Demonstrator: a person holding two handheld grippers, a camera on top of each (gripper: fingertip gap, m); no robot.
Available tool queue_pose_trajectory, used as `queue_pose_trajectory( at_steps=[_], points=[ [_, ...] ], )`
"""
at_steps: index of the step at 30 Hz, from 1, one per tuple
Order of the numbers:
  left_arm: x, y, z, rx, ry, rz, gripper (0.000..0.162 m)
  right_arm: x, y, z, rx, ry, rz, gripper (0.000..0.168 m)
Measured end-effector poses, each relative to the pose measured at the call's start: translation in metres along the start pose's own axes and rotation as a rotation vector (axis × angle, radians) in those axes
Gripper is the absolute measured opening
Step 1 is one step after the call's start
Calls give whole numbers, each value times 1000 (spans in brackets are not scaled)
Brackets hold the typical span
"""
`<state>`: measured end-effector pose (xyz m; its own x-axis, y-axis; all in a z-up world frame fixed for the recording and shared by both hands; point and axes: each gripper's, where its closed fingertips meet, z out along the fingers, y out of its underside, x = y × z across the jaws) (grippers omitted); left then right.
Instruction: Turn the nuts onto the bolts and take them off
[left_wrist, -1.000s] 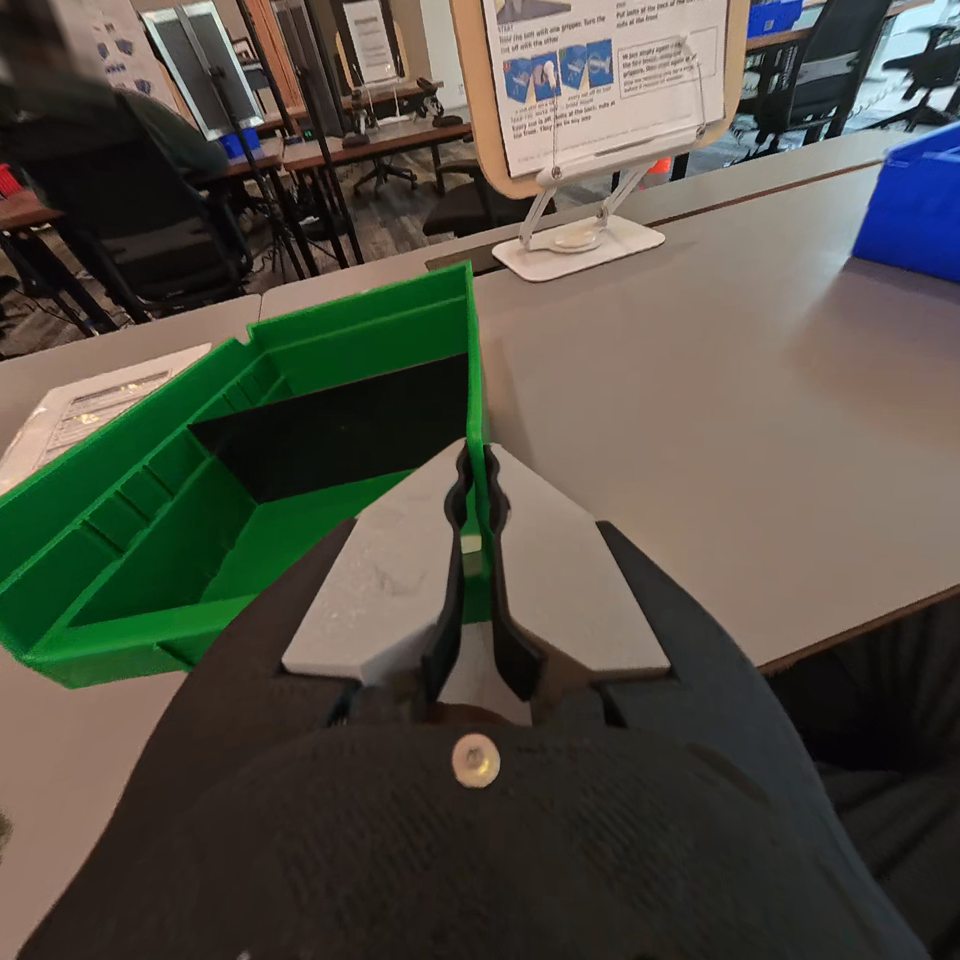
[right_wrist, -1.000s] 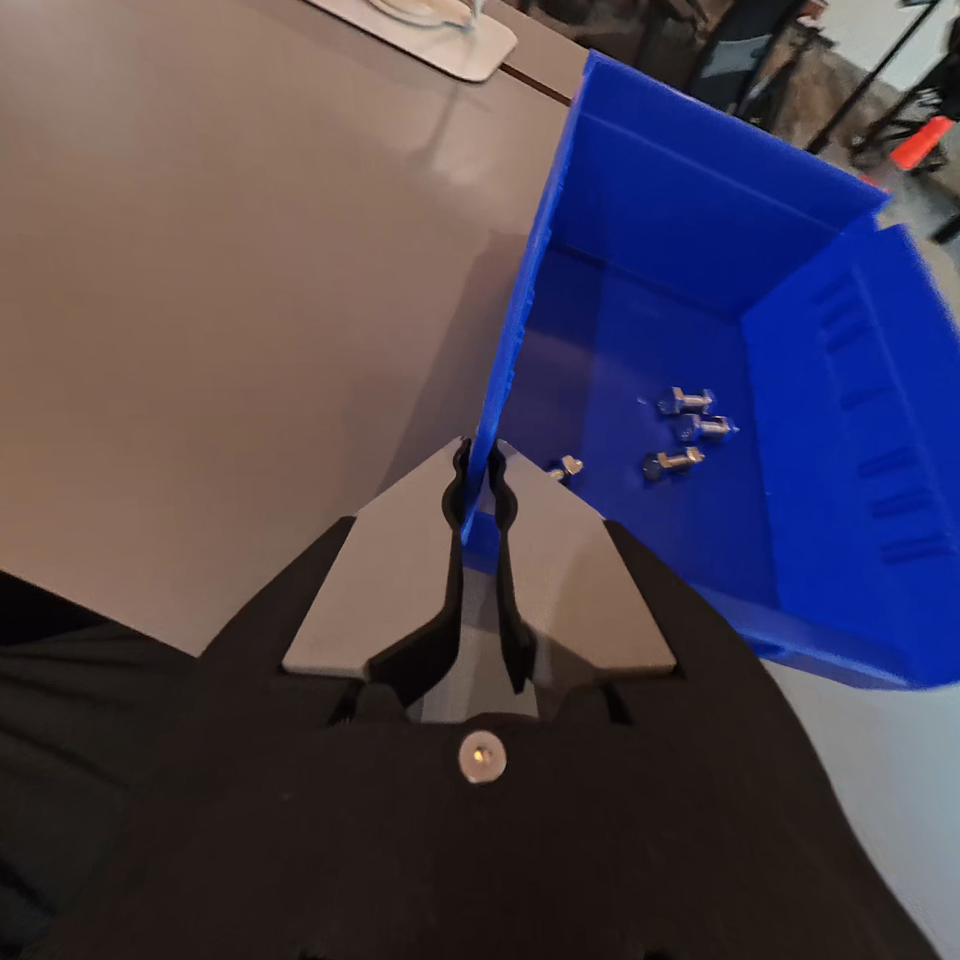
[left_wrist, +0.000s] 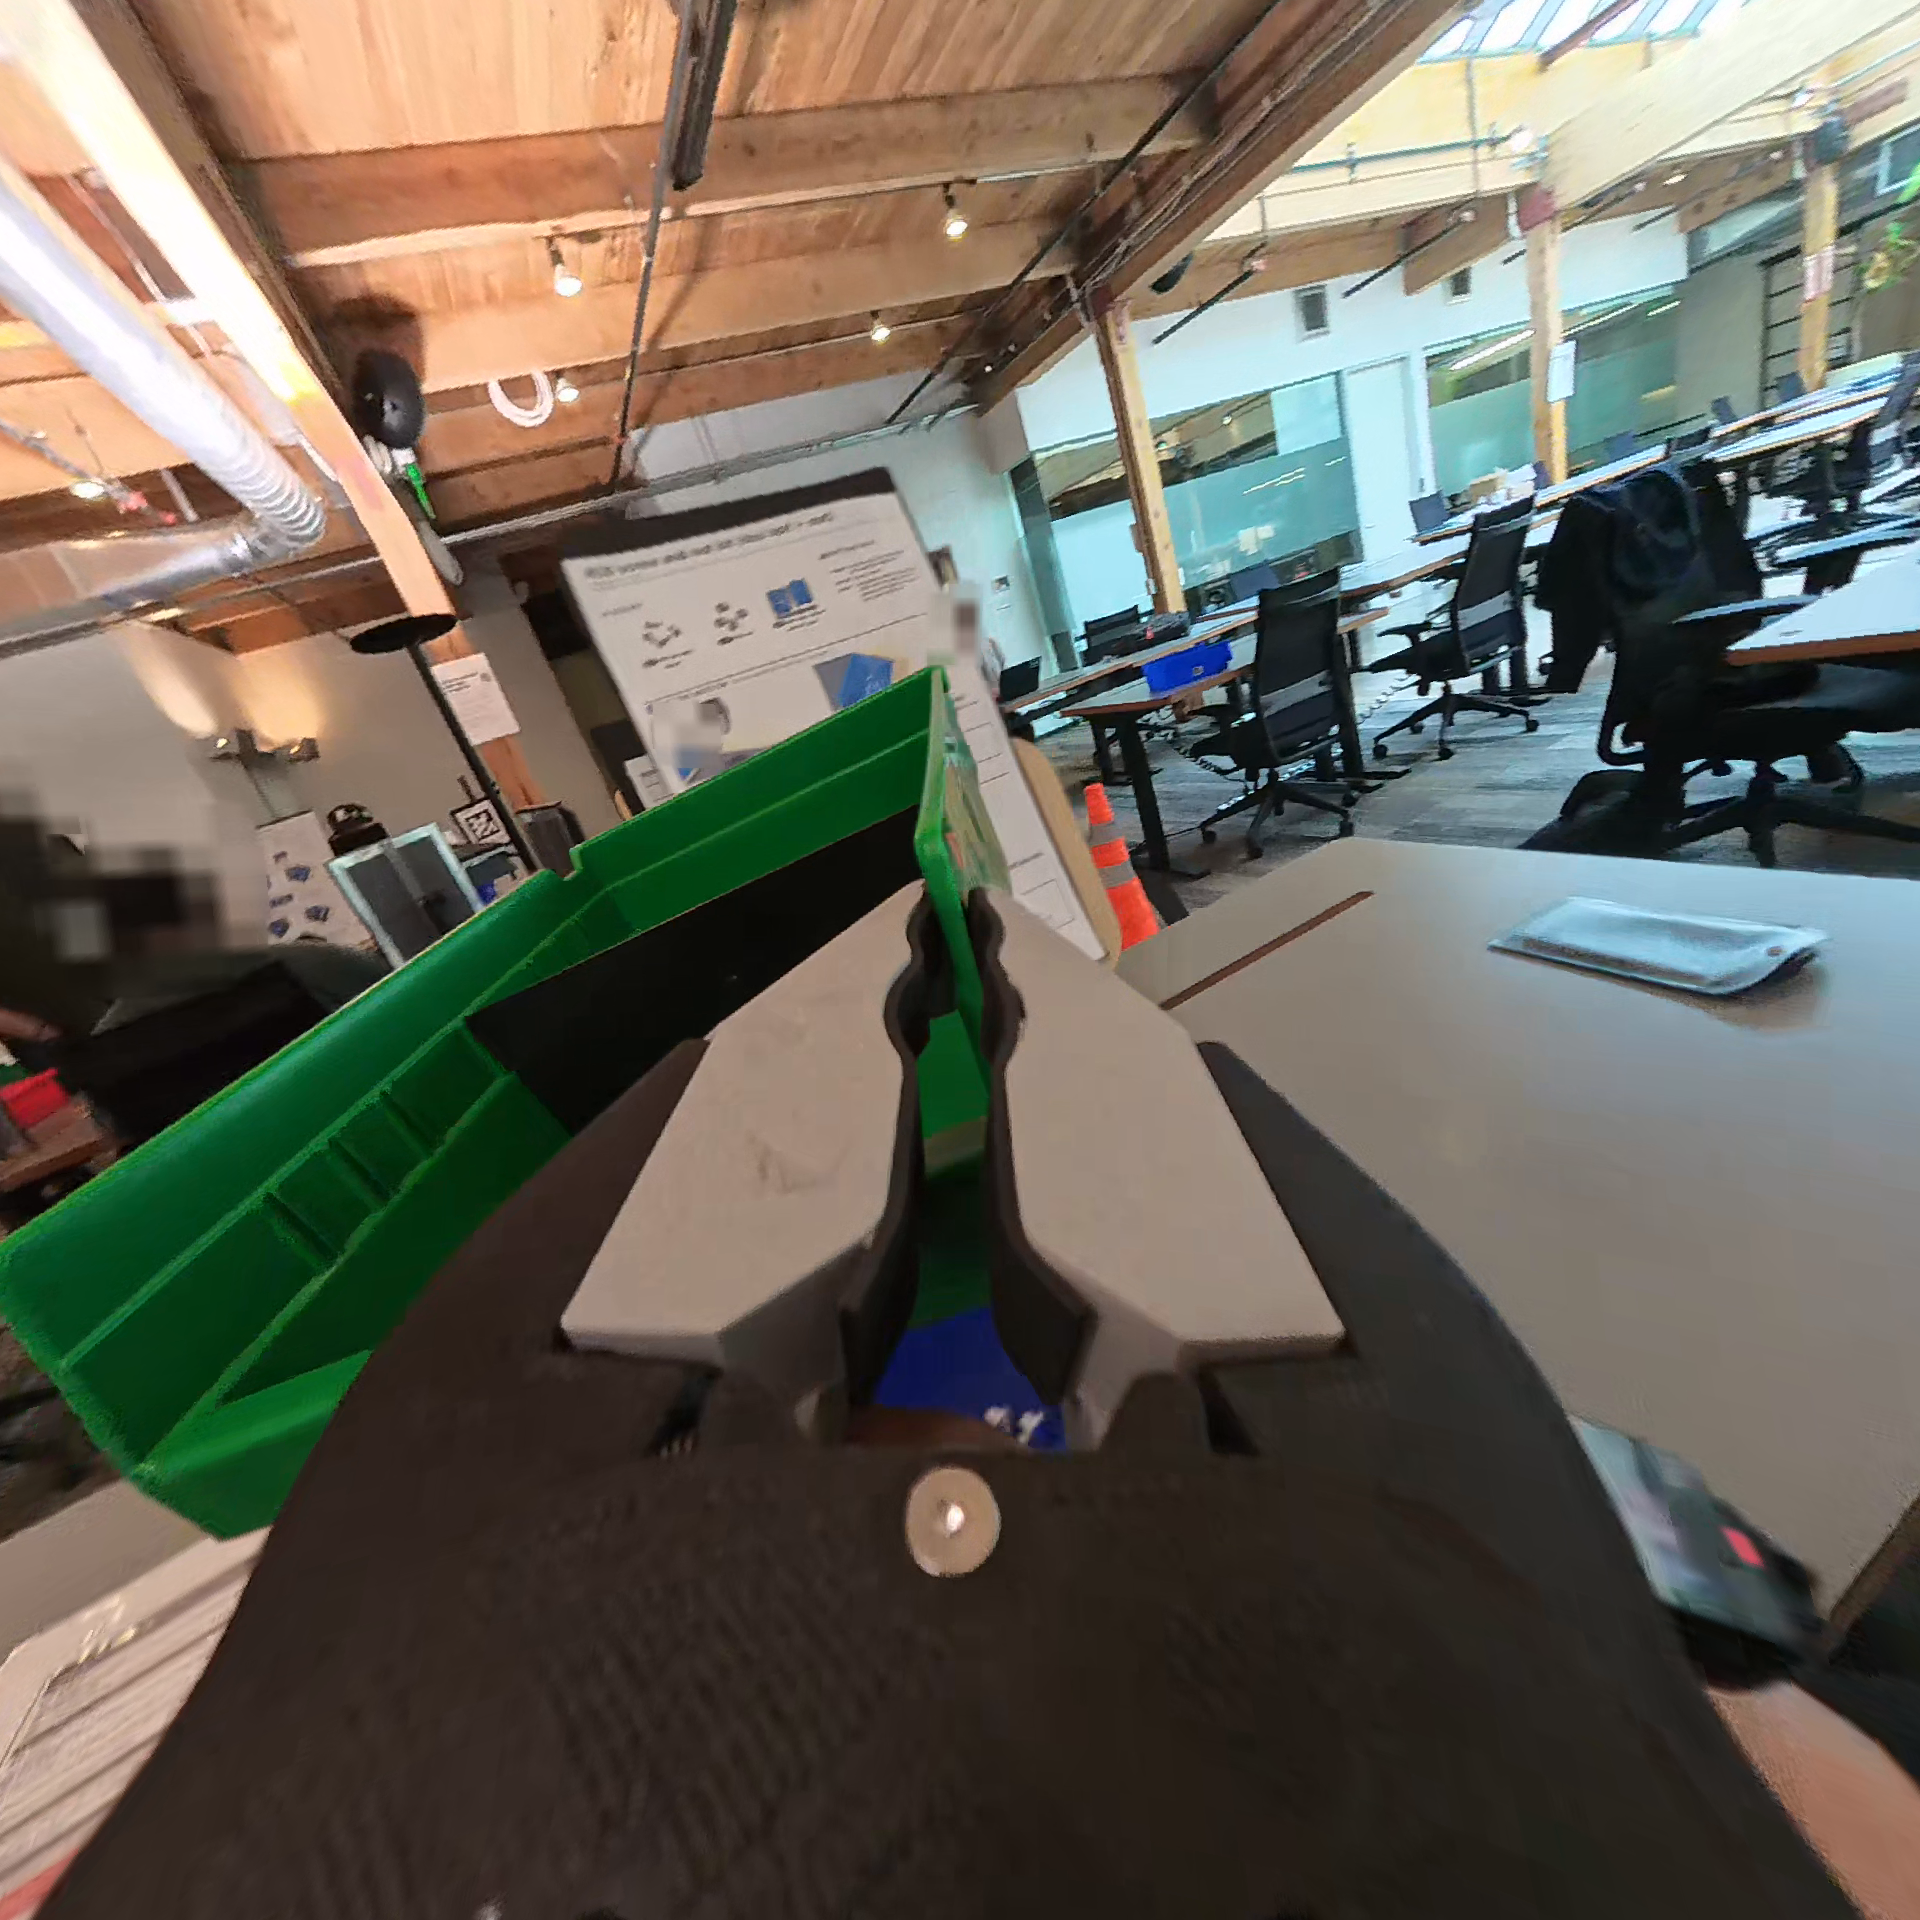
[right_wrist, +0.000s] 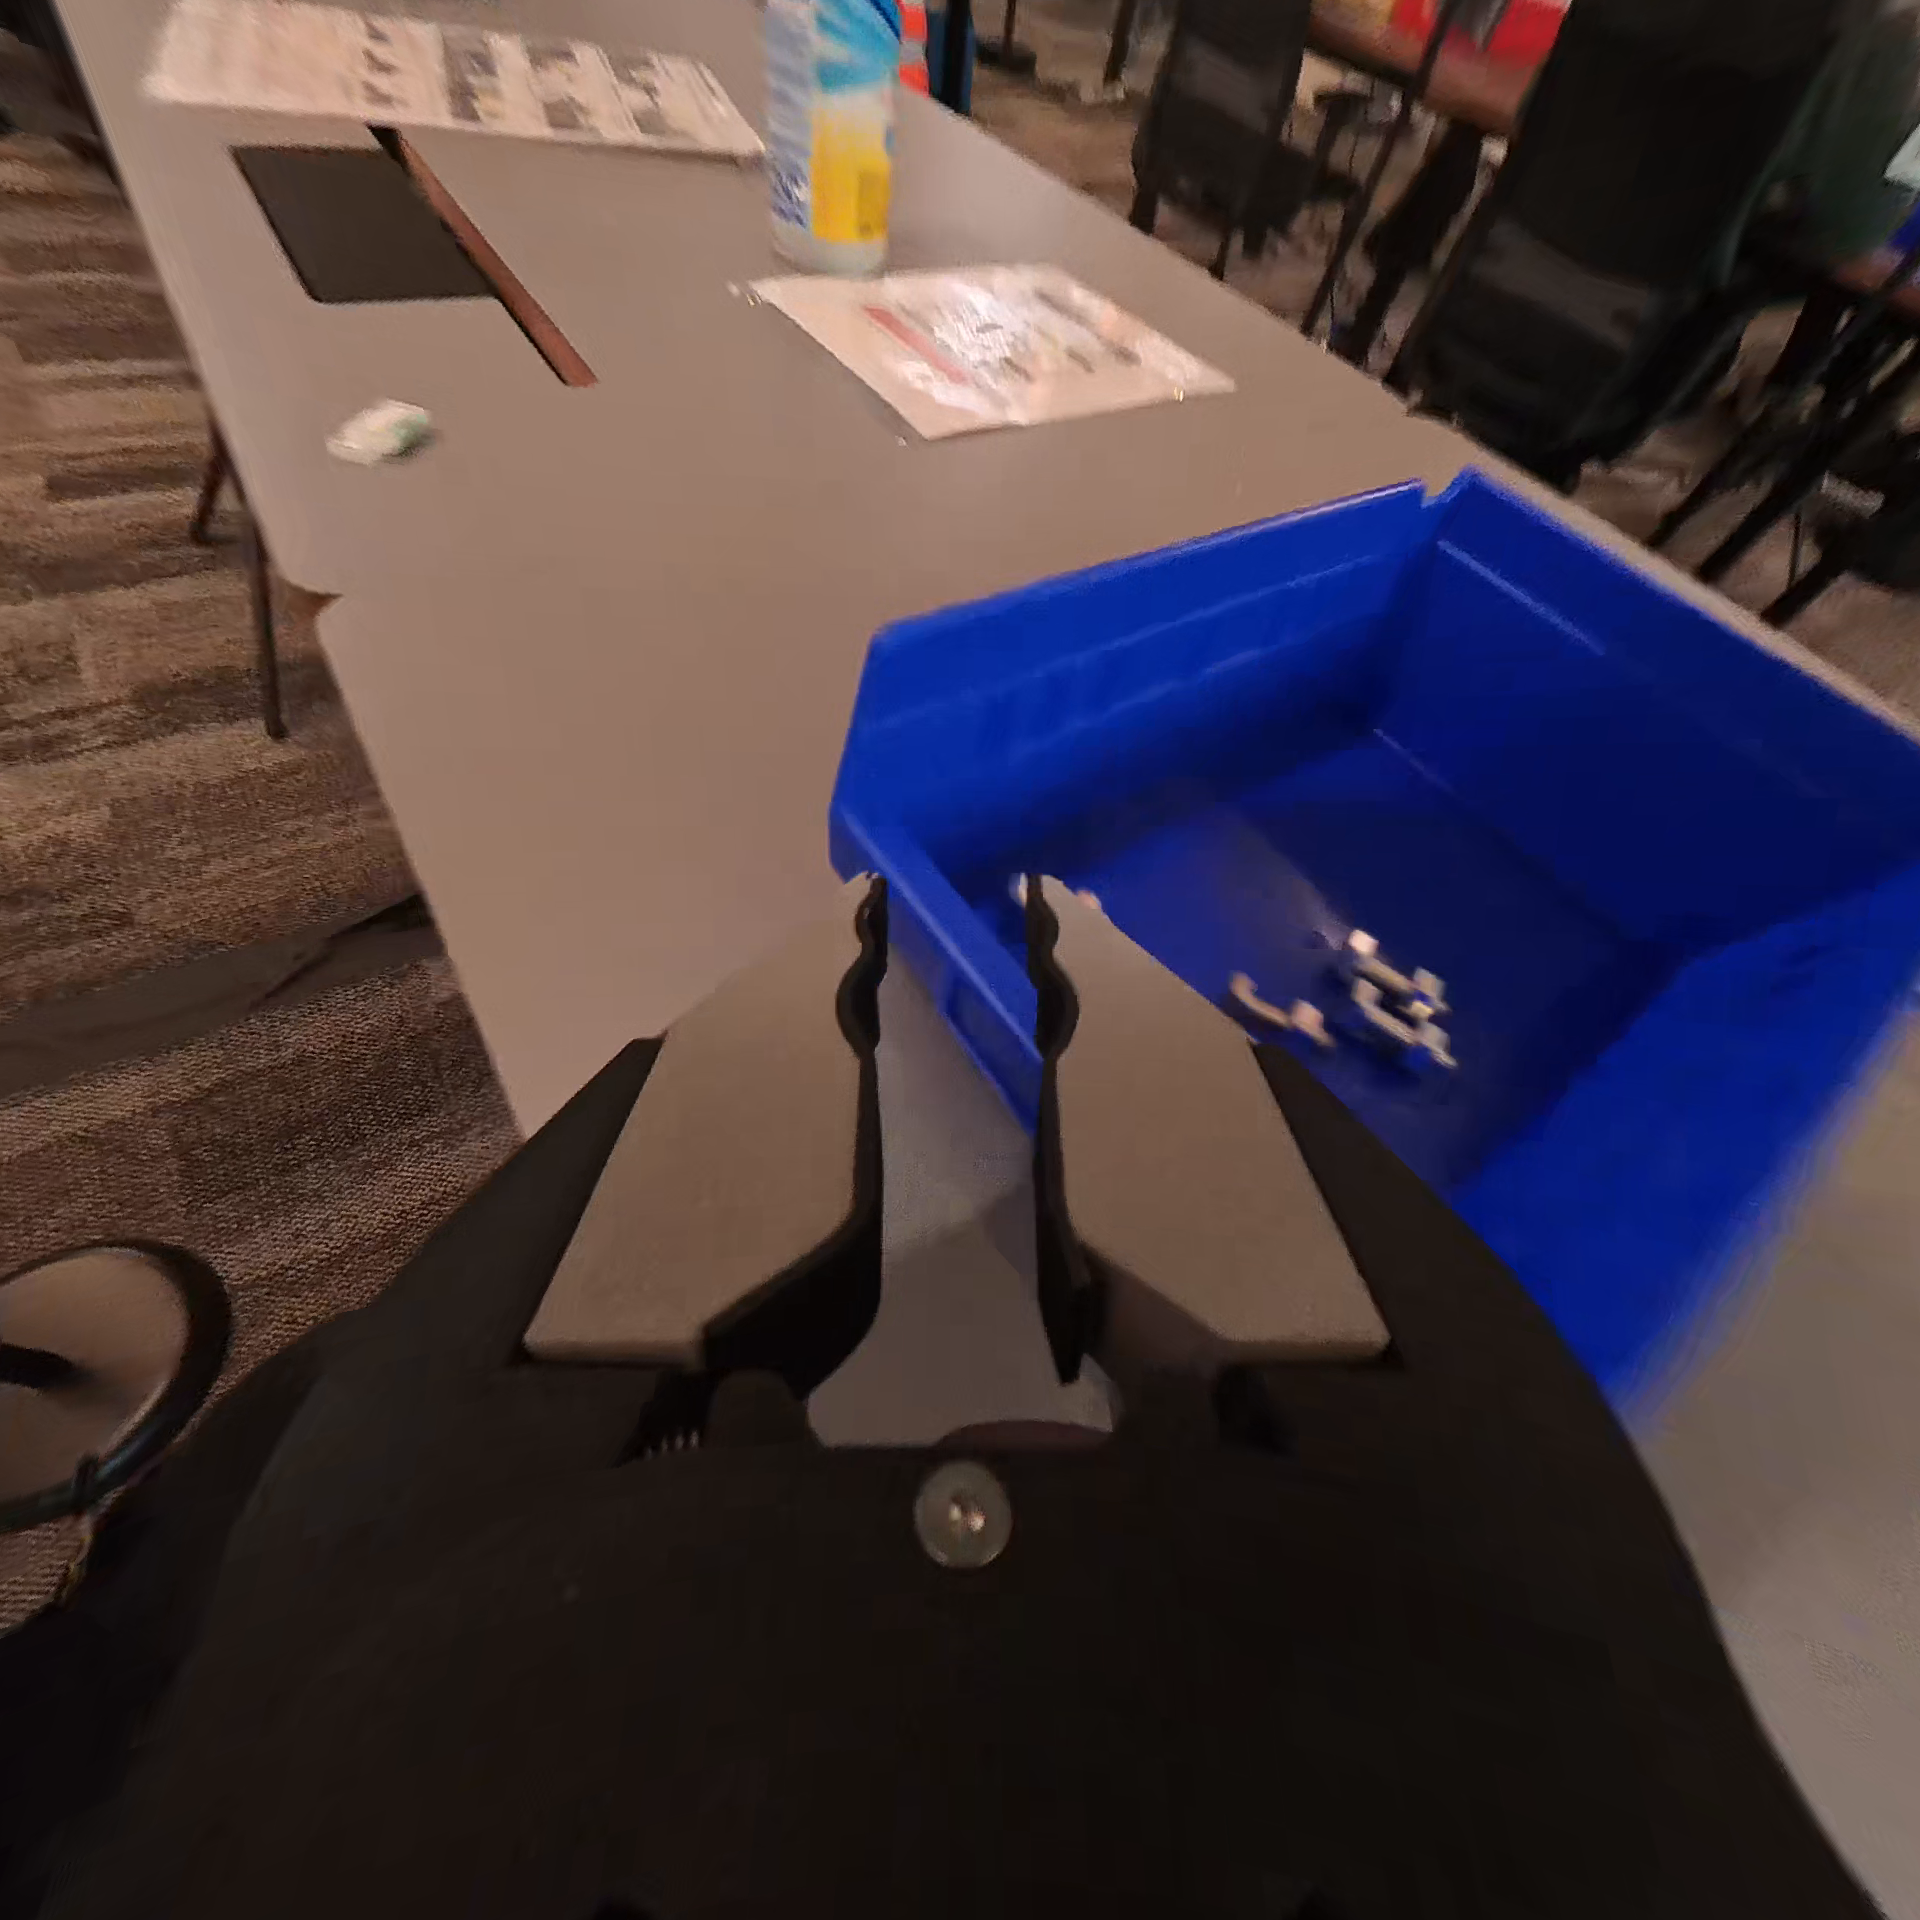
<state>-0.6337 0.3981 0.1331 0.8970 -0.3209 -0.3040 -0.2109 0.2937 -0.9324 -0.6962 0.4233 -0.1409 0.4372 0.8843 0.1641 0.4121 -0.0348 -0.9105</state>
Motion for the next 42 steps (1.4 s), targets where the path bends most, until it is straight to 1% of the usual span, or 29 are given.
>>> queue_pose_trajectory(
  at_steps=[3, 5, 6, 7, 10, 12, 14, 16, 18, 19, 20, 21, 22, 23, 24, 25, 26, 28, 29, 31, 33, 35, 36, 38, 40, 41, 42],
  points=[
    [31, -9, 15, 36, 59, -1, 2, 15, 16, -68, 93, -17, -10, 22],
    [62, -9, 26, 58, 111, -12, 2, 45, 34, -126, 178, 49, 11, 11],
    [80, -7, 32, 67, 136, -13, 2, 62, 44, -156, 210, 91, 21, 8],
    [100, -3, 39, 72, 162, -9, 2, 82, 56, -186, 225, 142, 31, 8],
    [165, 16, 58, 78, 237, 2, 3, 146, 100, -267, 177, 336, 97, 16],
    [211, 37, 70, 74, 284, -1, 3, 176, 125, -312, 143, 401, 166, 21],
    [255, 62, 80, 58, 323, -5, 4, 198, 146, -348, 140, 448, 250, 24],
    [297, 92, 88, 12, 365, -14, 6, 210, 165, -370, 148, 463, 334, 25],
    [336, 129, 94, -59, 442, -60, 7, 217, 182, -378, 147, 468, 397, 25],
    [354, 141, 93, -52, 469, -87, 5, 220, 191, -378, 138, 468, 426, 24],
    [368, 160, 95, -108, 484, -55, 4, 223, 201, -376, 119, 466, 454, 24],
    [389, 180, 94, -190, 564, -47, 3, 226, 211, -371, 93, 460, 481, 24],
    [400, 195, 94, -268, 601, -94, 1, 230, 219, -367, 64, 458, 511, 24],
    [407, 203, 92, -309, 627, -138, 4, 234, 226, -362, 39, 458, 538, 25],
    [409, 205, 88, -322, 657, -179, 5, 239, 230, -358, 22, 457, 560, 26],
    [410, 203, 82, -332, 697, -204, 19, 245, 235, -357, -3, 472, 578, 21],
    [406, 201, 77, -341, 719, -207, 28, 253, 238, -357, -18, 495, 582, 21],
    [387, 193, 61, -347, 756, -217, 32, 264, 239, -359, -22, 520, 588, 23],
    [373, 188, 52, -347, 760, -232, 36, 269, 242, -360, -32, 532, 593, 24],
    [333, 179, 35, -322, 730, -235, 39, 285, 248, -367, -60, 587, 580, 23],
    [284, 179, 17, -320, 663, -215, 40, 304, 252, -375, -65, 635, 574, 20],
    [233, 192, -1, -359, 586, -184, 46, 326, 261, -378, -89, 659, 595, 15],
    [207, 203, -9, -397, 545, -174, 50, 339, 264, -378, -100, 659, 601, 11],
    [165, 224, -25, -465, 484, -188, 56, 370, 264, -371, -105, 650, 590, 9],
    [141, 243, -40, -535, 473, -241, 57, 410, 261, -354, -139, 623, 571, 4],
    [132, 250, -44, -553, 457, -254, 59, 428, 260, -340, -193, 585, 577, 3],
    [123, 256, -44, -557, 425, -250, 59, 437, 258, -325, -260, 508, 580, 1]
  ],
)
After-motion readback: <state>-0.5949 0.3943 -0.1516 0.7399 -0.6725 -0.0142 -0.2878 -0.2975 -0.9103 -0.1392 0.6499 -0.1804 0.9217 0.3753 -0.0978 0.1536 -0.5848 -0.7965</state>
